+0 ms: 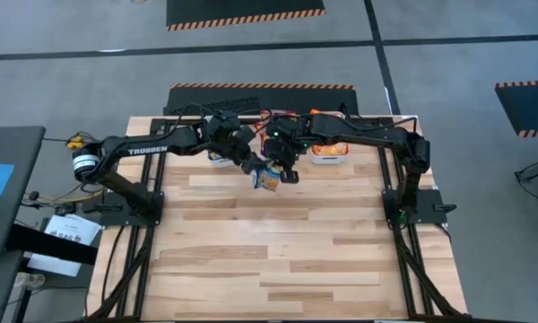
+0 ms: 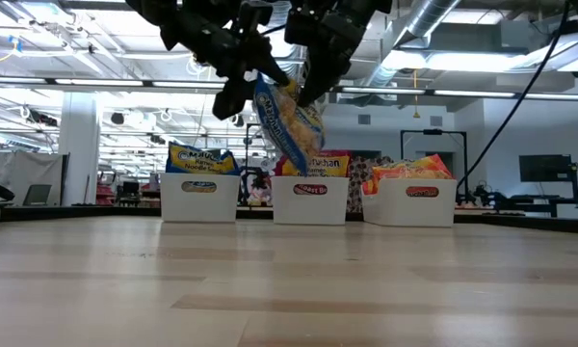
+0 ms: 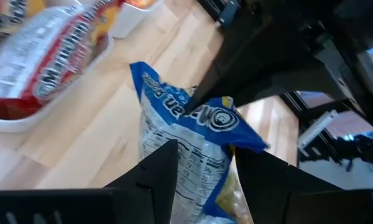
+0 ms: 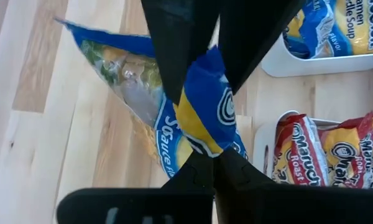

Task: Sort Maruchan noodles
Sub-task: Put the blue noodle pack into the left white bin

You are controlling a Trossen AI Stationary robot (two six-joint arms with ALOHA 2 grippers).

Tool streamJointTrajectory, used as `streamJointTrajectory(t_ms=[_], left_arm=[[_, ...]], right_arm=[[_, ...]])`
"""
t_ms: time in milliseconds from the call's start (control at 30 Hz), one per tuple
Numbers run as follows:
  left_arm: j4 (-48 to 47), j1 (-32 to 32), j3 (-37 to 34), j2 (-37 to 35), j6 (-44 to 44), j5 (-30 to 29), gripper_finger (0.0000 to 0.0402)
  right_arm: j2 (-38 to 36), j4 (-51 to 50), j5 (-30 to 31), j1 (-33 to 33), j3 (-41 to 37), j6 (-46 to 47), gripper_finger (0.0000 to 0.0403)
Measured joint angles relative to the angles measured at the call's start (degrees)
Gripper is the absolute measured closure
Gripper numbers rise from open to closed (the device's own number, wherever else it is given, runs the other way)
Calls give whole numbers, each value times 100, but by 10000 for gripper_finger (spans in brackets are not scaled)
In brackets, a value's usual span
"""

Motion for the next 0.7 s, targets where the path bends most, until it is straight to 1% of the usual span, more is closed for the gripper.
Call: streamJointTrajectory(t_ms=[100, 167, 267, 433, 467, 600, 700], left_arm=[[1, -3, 0, 0, 61, 172, 263], [-11, -9, 0, 0, 181, 190, 278], [-37, -15, 0, 0, 289, 185, 315], [-41, -17, -2, 0, 513, 113, 387], [-34, -17, 0, 0, 531, 107, 394], [-25, -17, -2, 0, 586, 105, 399], [-23, -17, -2, 0, 702, 104, 401]], right_arm=[[0, -47, -2, 2, 0, 2, 395], [0, -58, -2, 0, 0, 2, 395], [0, -51, -2, 0, 0, 13, 395], [0, -38, -2, 0, 0, 13, 395], [0, -36, -2, 0, 0, 13, 395], [0, -34, -2, 0, 0, 9, 394], [0, 7, 62, 0, 0, 2, 381]])
